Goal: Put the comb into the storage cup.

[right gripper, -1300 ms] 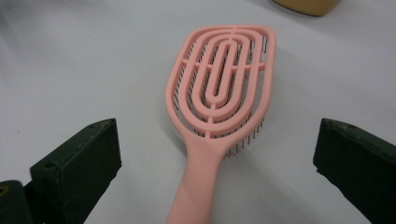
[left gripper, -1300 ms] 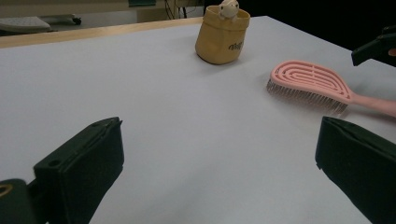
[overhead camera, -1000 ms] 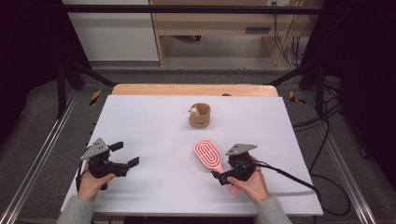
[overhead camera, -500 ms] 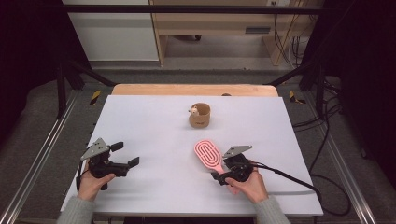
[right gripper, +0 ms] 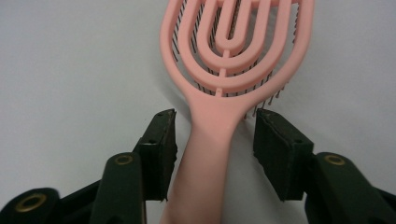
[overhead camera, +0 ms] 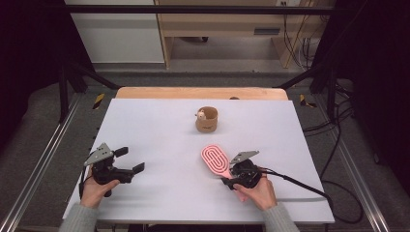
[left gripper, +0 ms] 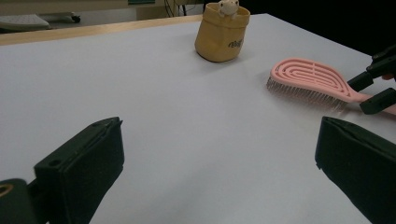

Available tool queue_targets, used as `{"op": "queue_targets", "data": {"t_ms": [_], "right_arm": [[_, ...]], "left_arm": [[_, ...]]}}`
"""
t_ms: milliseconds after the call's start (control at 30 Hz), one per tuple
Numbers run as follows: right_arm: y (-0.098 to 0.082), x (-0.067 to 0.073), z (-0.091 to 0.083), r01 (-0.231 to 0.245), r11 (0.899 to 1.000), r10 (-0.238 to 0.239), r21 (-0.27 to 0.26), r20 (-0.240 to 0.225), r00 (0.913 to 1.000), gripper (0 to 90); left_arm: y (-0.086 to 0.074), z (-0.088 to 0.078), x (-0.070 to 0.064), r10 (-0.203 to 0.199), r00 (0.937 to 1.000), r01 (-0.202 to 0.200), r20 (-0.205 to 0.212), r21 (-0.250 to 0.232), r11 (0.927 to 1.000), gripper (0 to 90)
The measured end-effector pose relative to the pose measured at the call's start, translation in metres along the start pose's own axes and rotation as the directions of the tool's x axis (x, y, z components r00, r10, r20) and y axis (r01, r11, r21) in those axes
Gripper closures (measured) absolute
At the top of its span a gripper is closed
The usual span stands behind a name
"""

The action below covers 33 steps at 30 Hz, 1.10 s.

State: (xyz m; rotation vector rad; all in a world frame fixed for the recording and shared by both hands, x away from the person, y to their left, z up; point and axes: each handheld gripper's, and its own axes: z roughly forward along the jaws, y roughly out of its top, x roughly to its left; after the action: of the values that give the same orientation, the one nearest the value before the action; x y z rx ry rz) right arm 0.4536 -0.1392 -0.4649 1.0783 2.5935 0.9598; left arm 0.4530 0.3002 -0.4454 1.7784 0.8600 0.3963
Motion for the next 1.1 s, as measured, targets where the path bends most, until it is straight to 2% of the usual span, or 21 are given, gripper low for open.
{"op": "queue_targets", "data": {"t_ms": [567, 667, 800, 1000, 1033, 1100], "right_arm": [[0.0005, -0.0017, -0.0032, 0.005, 1.000, -0.005, 0.026, -0.015, 0.9999, 67.0], [0.0006, -0.0017, -0.0030, 0.005, 1.000, -0.005, 0.027, -0.013, 0.9999, 66.8], [0.0008, -0.0017, -0.0018, 0.016, 0.999, -0.015, 0.028, -0.021, 0.9997, 60.0], [0.0017, -0.0021, 0.0013, 0.032, 0.999, -0.032, 0.034, -0.009, 0.9995, 55.9], [0.0025, -0.0013, 0.0036, 0.053, 0.998, -0.053, 0.037, 0.004, 0.9986, 55.6], [0.0031, -0.0006, 0.0043, 0.063, 0.997, -0.064, 0.040, 0.011, 0.9979, 55.6]], "left_arm": [[-0.0001, 0.0004, -0.0003, 0.000, 1.0000, 0.000, 0.001, 0.001, 1.0000, 1.4], [-0.0002, 0.0005, -0.0002, 0.000, 1.0000, 0.000, 0.001, 0.003, 1.0000, 1.4], [-0.0003, 0.0005, -0.0001, 0.000, 1.0000, 0.000, 0.001, 0.004, 1.0000, 1.5], [-0.0003, 0.0010, -0.0002, 0.002, 1.0000, -0.002, 0.002, 0.007, 1.0000, 1.6], [-0.0003, 0.0011, -0.0003, 0.003, 1.0000, -0.003, 0.003, 0.007, 1.0000, 1.6], [-0.0003, 0.0012, -0.0003, 0.003, 1.0000, -0.003, 0.002, 0.007, 1.0000, 1.6]]}}
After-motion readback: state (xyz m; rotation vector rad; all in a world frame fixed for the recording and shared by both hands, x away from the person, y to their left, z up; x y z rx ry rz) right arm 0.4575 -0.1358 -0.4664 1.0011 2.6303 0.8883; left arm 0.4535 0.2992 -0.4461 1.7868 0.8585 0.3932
